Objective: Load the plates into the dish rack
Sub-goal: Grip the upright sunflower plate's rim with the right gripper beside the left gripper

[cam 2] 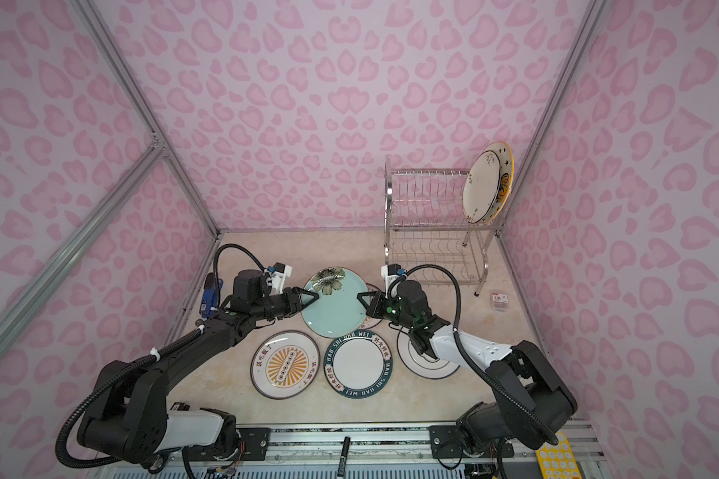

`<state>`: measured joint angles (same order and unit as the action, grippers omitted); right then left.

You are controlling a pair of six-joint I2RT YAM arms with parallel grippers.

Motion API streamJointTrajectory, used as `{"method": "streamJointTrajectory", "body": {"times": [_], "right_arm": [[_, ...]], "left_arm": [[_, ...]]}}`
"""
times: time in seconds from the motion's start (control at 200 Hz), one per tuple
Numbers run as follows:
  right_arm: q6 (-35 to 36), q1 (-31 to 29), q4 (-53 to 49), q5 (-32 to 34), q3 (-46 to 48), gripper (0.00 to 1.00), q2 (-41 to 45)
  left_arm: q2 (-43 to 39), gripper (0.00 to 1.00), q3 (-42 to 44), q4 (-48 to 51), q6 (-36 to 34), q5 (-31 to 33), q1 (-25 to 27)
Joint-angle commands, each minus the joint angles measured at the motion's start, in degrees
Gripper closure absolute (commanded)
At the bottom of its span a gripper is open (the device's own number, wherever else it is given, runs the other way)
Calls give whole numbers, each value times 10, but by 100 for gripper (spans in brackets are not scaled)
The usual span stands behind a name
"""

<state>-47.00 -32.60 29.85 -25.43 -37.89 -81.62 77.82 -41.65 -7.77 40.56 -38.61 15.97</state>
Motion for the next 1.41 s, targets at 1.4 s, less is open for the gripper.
{"method": "streamJointTrajectory", "body": {"times": [1.4], "right_arm": [[-147,-52,254,-34,43,83,-45]], "left_arm": [[-8,97,2,-135,48,-9,0]]}}
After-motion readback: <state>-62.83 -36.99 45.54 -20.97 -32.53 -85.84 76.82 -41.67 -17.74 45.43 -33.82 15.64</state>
